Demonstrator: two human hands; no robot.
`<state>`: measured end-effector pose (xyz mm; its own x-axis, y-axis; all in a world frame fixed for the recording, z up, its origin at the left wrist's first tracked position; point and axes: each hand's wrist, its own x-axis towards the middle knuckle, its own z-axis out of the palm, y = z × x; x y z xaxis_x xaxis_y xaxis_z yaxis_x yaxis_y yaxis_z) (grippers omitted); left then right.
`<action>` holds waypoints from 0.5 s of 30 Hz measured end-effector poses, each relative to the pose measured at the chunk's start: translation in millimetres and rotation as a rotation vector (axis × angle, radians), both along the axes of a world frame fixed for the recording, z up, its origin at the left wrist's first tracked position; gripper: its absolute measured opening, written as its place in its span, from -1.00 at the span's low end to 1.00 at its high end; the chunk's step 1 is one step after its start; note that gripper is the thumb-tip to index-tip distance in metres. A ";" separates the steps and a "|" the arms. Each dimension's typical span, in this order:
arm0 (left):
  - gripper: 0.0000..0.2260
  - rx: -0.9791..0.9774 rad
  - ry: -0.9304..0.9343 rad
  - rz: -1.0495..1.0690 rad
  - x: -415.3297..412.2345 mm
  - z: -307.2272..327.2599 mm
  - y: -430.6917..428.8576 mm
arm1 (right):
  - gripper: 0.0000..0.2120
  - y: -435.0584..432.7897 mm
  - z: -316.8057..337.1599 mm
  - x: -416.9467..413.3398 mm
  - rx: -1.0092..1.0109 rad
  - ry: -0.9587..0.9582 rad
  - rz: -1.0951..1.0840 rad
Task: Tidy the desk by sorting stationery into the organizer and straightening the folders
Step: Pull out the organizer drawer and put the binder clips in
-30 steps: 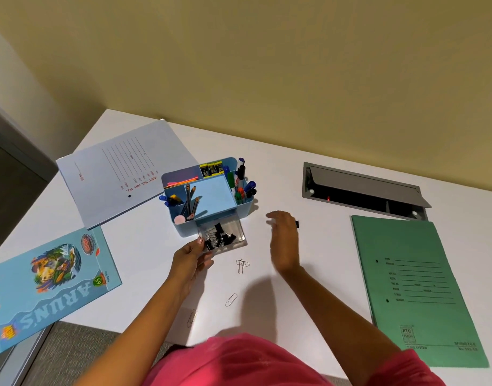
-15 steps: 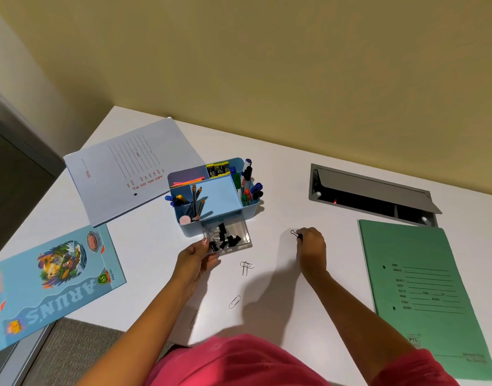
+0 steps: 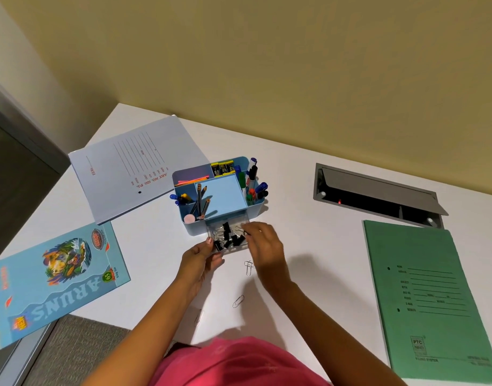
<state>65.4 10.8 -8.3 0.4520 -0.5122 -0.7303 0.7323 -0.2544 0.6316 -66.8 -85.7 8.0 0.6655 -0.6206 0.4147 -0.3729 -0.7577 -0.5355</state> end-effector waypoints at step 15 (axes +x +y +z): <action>-0.52 0.068 0.217 0.073 0.5 12.4 8.2 | -0.75 6.4 3.0 1.6 0.825 -0.139 -0.648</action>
